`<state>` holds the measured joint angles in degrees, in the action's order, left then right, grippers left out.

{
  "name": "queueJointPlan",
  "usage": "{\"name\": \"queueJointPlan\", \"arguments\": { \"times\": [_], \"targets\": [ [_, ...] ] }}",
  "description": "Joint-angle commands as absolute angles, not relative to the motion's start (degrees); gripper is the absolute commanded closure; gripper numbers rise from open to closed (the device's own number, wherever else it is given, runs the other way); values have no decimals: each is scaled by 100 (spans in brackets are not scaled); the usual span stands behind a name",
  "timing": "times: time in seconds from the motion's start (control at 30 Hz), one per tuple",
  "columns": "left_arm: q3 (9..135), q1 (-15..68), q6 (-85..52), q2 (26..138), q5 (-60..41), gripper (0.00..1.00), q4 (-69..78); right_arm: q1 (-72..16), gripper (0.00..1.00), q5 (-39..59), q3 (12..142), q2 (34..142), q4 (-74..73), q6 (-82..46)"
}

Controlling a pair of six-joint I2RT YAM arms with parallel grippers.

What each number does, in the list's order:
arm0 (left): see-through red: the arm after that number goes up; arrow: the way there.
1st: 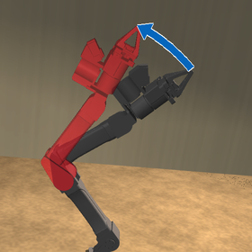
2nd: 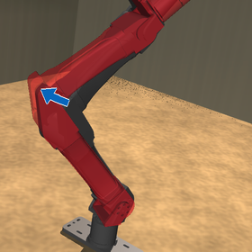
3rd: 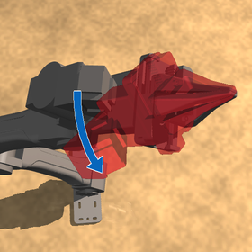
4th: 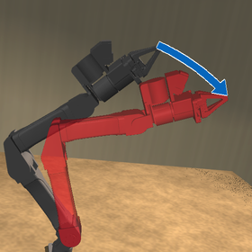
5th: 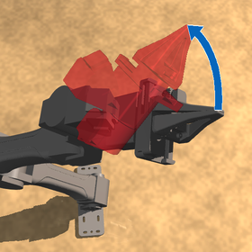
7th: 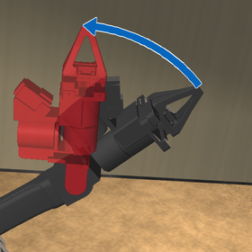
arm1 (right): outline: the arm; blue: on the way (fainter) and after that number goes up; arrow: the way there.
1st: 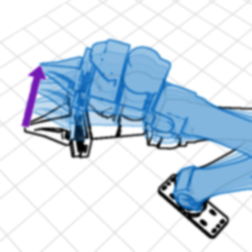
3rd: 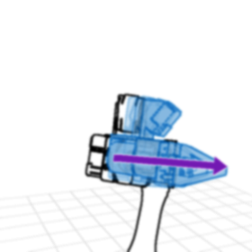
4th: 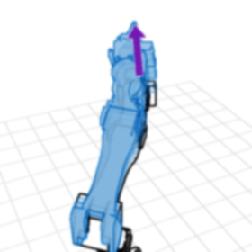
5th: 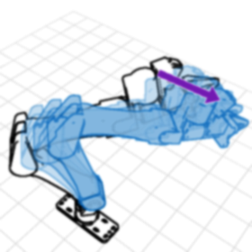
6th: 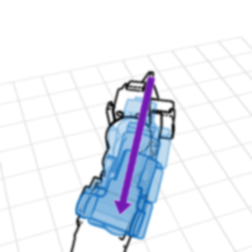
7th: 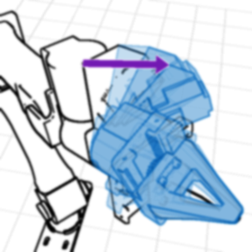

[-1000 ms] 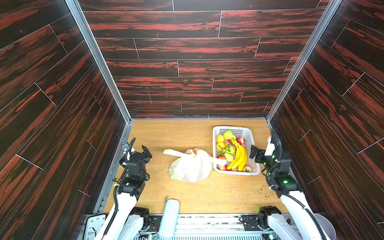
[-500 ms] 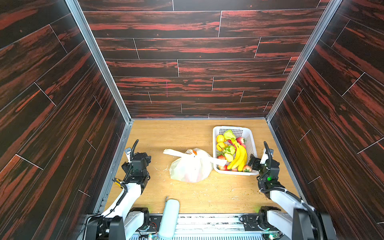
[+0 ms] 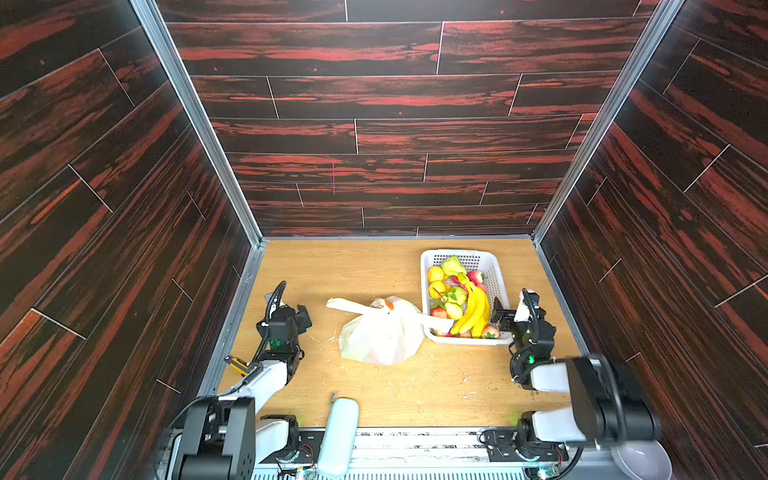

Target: Place the fake fruits into the plastic bag and tie a complex knot

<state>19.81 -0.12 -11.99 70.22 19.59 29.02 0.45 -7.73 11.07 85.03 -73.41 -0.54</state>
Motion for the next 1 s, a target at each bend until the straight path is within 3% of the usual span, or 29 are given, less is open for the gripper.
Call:
{"name": "queueJointPlan", "arguments": {
  "times": [0.0, 0.23, 0.43, 0.57, 0.97],
  "targets": [
    [1992, -53, -948, 7235, 1667, 1, 3668, 55, 1, -632, 1092, 9027, -7940, 62],
    [2216, -70, -558, 7842, 1351, 1, 4202, 337, 1, -450, 1775, 8915, -6409, -280],
    [2035, -122, -543, 9046, 1381, 1, 5936, 503, 1, -243, 1825, 8936, -6361, -395],
    [2512, -149, -567, 8781, 1281, 1, 4444, 500, 1, -245, 1824, 8935, -6358, -389],
    [2461, -158, -571, 8797, 1310, 1, 4590, 494, 1, -254, 1800, 8921, -6399, -366]
  ]
}}
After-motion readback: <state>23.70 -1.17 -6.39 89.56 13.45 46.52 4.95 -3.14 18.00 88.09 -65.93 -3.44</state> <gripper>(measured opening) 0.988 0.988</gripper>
